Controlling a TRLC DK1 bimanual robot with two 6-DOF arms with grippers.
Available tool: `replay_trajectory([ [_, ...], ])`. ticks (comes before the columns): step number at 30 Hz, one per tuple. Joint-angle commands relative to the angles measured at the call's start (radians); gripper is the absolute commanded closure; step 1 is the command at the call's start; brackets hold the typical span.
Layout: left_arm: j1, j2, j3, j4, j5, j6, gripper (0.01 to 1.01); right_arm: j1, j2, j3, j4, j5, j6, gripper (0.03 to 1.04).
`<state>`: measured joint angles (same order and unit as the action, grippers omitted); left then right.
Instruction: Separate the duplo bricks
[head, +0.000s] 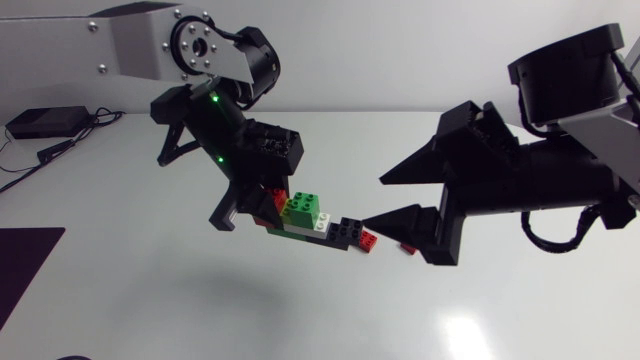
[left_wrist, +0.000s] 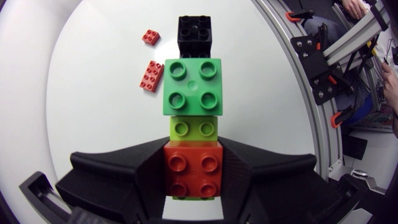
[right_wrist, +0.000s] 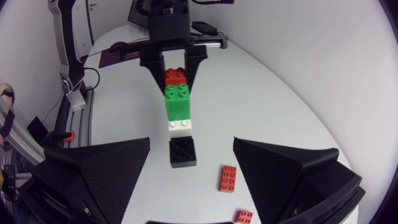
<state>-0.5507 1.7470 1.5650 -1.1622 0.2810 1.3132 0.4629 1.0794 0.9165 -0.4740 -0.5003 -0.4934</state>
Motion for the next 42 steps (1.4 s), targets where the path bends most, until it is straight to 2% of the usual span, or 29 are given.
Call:
replay_trajectory([
  [1,-0.003,0.019,0.063,-0.045,0.009,0.034,0.885,0.048,-0.001,-0.015,-0.017,0.020,0.016,0.10],
  [8,-0.022,0.036,0.142,-0.131,0.009,0.041,0.885,0.063,0.016,-0.021,-0.002,0.028,0.018,0.10],
  [21,-0.034,0.051,0.150,-0.145,0.017,0.046,0.885,0.076,0.073,-0.128,0.097,0.032,0.019,0.13],
  [30,-0.049,0.049,0.145,-0.171,0.026,0.046,0.885,0.079,0.091,-0.117,0.109,0.036,0.019,0.21],
  [31,-0.049,0.049,0.145,-0.172,0.026,0.046,0.885,0.079,0.091,-0.116,0.109,0.036,0.019,0.23],
  [35,-0.049,0.049,0.139,-0.175,0.026,0.049,0.887,0.083,0.094,-0.113,0.107,0.036,0.019,0.42],
  [39,-0.049,0.049,0.129,-0.177,0.026,0.054,0.885,0.088,0.097,-0.113,0.103,0.036,0.018,0.72],
  [42,-0.052,0.048,0.116,-0.172,0.026,0.055,0.887,0.088,0.113,-0.100,0.080,0.008,0.019,0.74],
])
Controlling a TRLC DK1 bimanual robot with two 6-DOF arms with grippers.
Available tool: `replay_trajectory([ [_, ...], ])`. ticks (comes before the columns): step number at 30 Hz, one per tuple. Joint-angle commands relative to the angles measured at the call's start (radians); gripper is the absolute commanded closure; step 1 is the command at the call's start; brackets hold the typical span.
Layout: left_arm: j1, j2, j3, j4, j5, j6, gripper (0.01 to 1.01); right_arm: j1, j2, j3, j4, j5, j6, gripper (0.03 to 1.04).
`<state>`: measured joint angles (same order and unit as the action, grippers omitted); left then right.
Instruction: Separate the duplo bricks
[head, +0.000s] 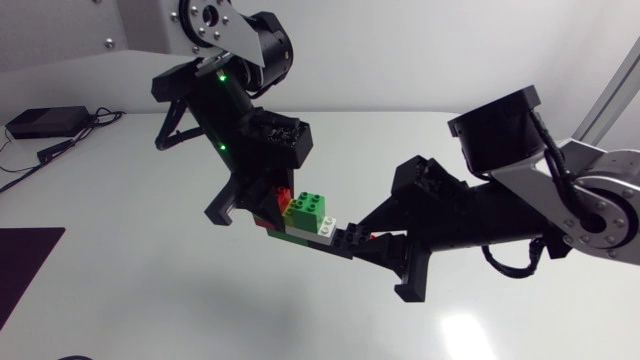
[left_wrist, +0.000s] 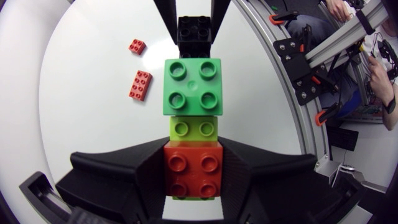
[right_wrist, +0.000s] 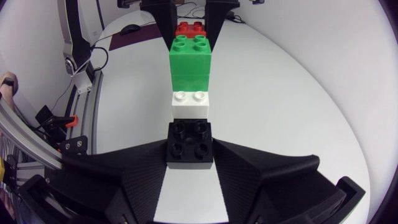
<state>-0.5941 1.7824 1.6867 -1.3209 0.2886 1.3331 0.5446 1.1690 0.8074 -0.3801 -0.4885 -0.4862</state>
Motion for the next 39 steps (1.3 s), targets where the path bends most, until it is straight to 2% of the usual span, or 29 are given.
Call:
replay_trajectory([
  [1,-0.010,0.012,-0.015,-0.006,0.018,0.035,0.885,0.005,0.027,0.015,-0.025,-0.019,0.017,0.74],
  [8,-0.018,-0.009,-0.085,0.065,0.012,0.031,0.887,-0.063,0.058,0.095,-0.100,-0.168,0.063,0.75],
  [14,-0.016,-0.023,-0.128,0.095,0.003,0.029,0.885,-0.144,0.092,0.144,-0.120,-0.274,0.100,0.75],
  [18,-0.003,-0.040,-0.130,0.095,-0.003,0.034,0.885,-0.184,0.109,0.142,-0.108,-0.274,0.093,0.75],
  [26,0.031,-0.038,-0.142,0.114,-0.006,0.040,0.885,-0.190,0.093,0.079,-0.086,-0.259,0.075,0.75],
  [32,0.082,0.025,-0.190,0.195,-0.029,0.037,0.885,-0.212,0.040,0.021,-0.086,-0.246,0.058,0.75],
  [39,0.077,0.114,-0.318,0.347,-0.069,0.021,0.885,-0.222,0.006,-0.050,-0.075,-0.234,0.037,0.75],
])
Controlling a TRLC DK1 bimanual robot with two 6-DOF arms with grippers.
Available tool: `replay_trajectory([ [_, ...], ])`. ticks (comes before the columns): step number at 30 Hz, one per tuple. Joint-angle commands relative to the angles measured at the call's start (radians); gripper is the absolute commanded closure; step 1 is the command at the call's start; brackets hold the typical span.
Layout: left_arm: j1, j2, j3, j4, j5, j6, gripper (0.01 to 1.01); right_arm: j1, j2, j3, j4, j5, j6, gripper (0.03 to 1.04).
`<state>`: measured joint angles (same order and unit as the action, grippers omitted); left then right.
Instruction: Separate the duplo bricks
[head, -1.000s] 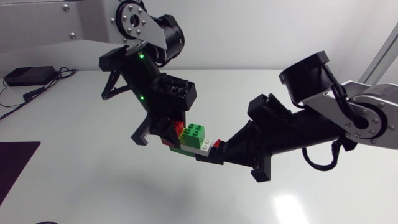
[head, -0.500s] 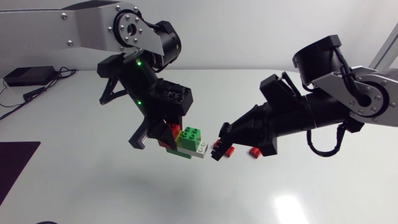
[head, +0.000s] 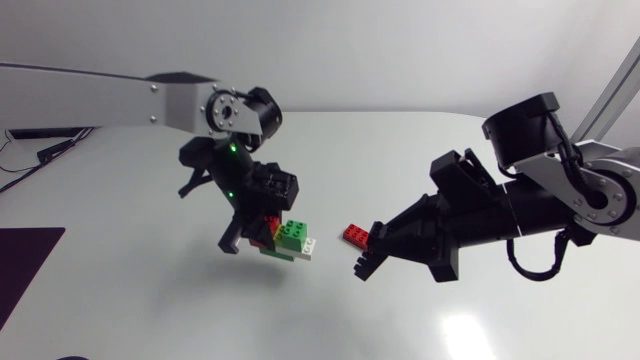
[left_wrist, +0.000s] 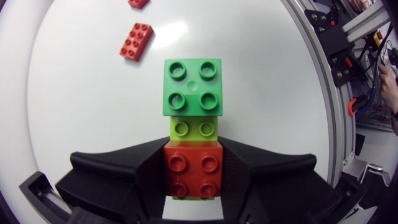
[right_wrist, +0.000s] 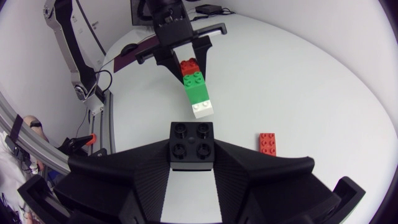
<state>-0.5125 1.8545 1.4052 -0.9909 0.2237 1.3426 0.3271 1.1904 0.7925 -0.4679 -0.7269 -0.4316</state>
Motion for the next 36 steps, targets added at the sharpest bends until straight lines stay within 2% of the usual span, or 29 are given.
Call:
replay_trajectory([
  [1,-0.009,0.052,-0.048,0.031,-0.004,0.006,0.885,-0.005,-0.020,-0.041,0.015,0.007,-0.018,0.75],
  [8,-0.060,0.092,-0.089,0.103,-0.003,-0.037,0.882,-0.002,-0.051,-0.059,0.021,0.012,-0.016,0.75],
  [16,-0.080,0.112,-0.121,0.146,-0.001,-0.062,0.843,-0.002,-0.087,-0.091,0.018,0.015,-0.024,0.75],
  [21,-0.084,0.110,-0.129,0.150,-0.003,-0.077,0.690,-0.002,-0.106,-0.099,0.018,0.015,-0.025,0.75],
  [27,-0.089,0.097,-0.127,0.146,-0.004,-0.092,0.369,0.000,-0.130,-0.107,0.011,0.017,-0.025,0.75],
  [29,-0.090,0.086,-0.124,0.143,-0.004,-0.099,0.303,0.000,-0.140,-0.108,0.005,0.017,-0.027,0.75],
  [32,-0.098,0.075,-0.123,0.135,-0.006,-0.109,0.149,-0.002,-0.156,-0.110,-0.006,0.017,-0.029,0.75],
  [36,-0.107,0.064,-0.117,0.132,-0.011,-0.120,0.064,-0.002,-0.170,-0.110,-0.020,0.018,-0.036,0.75],
])
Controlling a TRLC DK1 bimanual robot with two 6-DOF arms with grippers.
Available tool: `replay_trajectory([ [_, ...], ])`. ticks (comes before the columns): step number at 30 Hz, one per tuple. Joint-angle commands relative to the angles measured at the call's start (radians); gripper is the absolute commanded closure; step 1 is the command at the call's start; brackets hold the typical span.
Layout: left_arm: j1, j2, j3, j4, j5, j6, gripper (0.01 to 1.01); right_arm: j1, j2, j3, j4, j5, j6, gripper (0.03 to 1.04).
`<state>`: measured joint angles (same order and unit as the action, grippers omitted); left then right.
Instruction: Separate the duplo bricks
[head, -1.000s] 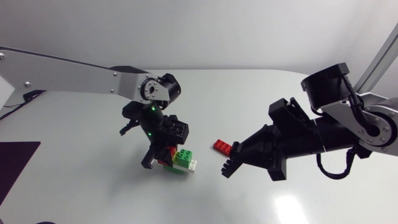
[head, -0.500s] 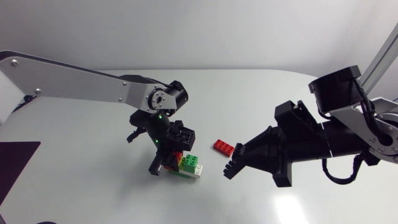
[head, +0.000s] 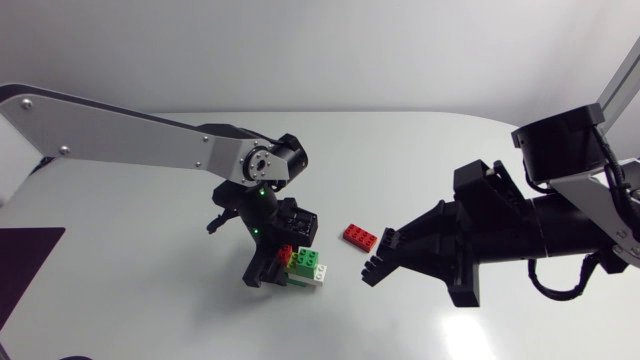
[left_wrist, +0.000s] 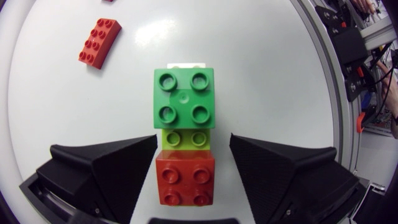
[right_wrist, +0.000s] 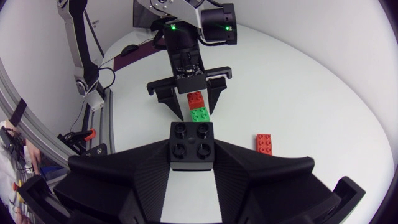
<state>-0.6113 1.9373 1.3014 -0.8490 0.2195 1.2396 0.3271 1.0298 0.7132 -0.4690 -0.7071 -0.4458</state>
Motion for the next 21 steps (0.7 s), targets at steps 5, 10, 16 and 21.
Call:
replay_trajectory([
  [5,-0.001,-0.049,0.032,-0.050,-0.005,-0.019,0.056,-0.003,-0.027,-0.037,-0.028,-0.002,-0.028,0.75],
  [10,0.018,-0.130,0.142,-0.167,0.037,-0.019,0.052,-0.003,-0.057,-0.021,-0.054,-0.003,-0.030,0.75],
  [16,0.064,-0.147,0.314,-0.279,0.313,-0.083,0.052,-0.022,-0.120,0.022,-0.083,-0.029,-0.011,0.75],
  [21,0.035,-0.092,0.312,-0.297,0.423,-0.086,0.052,-0.043,-0.149,0.043,-0.079,-0.048,0.019,0.75],
])
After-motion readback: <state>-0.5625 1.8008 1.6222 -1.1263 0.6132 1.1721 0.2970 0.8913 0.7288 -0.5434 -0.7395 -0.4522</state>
